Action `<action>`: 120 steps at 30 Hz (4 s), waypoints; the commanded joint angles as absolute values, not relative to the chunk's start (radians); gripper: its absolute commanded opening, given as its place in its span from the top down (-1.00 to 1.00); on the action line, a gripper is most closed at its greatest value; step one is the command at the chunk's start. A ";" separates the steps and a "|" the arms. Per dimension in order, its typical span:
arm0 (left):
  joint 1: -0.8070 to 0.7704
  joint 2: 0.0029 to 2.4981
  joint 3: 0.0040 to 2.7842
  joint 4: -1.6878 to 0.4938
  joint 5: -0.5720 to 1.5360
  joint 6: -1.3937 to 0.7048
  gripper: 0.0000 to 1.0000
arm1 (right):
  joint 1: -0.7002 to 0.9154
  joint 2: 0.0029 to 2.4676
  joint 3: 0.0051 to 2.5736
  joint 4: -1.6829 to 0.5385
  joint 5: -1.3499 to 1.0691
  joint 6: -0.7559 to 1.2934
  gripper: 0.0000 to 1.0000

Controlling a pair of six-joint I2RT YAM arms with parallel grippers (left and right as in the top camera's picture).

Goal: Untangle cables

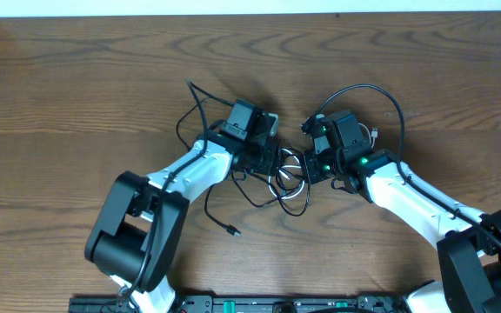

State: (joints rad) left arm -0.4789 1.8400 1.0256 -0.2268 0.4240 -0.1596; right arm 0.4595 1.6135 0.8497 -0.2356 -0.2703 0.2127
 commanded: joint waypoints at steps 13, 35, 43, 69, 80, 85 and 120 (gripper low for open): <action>-0.509 1.889 1.034 -0.162 0.435 -0.170 0.85 | 0.466 1.623 0.854 -0.262 -0.247 0.224 0.98; -0.286 1.485 1.034 -0.236 0.941 -0.202 0.85 | 0.459 1.623 0.854 -0.334 0.203 0.326 0.98; -0.249 1.485 1.034 -0.313 0.927 -0.176 0.85 | 0.338 1.623 0.854 -0.337 0.208 0.535 0.69; -0.289 1.485 1.034 -0.290 0.540 -0.521 0.85 | 0.299 1.623 0.854 -0.100 -1.105 0.063 0.18; -0.334 1.485 1.034 -0.256 0.546 -0.756 0.85 | 0.316 1.623 0.854 -0.100 -0.997 0.152 0.26; -0.351 1.485 1.034 -0.231 0.551 -0.802 0.85 | 0.316 1.623 0.854 -0.100 -0.952 0.178 0.27; -0.416 1.485 1.034 0.017 0.602 -0.801 0.85 | 0.383 1.623 0.854 -0.265 -0.259 0.300 0.59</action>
State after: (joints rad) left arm -0.4145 1.4906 1.0275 0.0231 0.5808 -0.8371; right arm 0.3813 1.6150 0.8497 -0.2230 -0.6205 0.3023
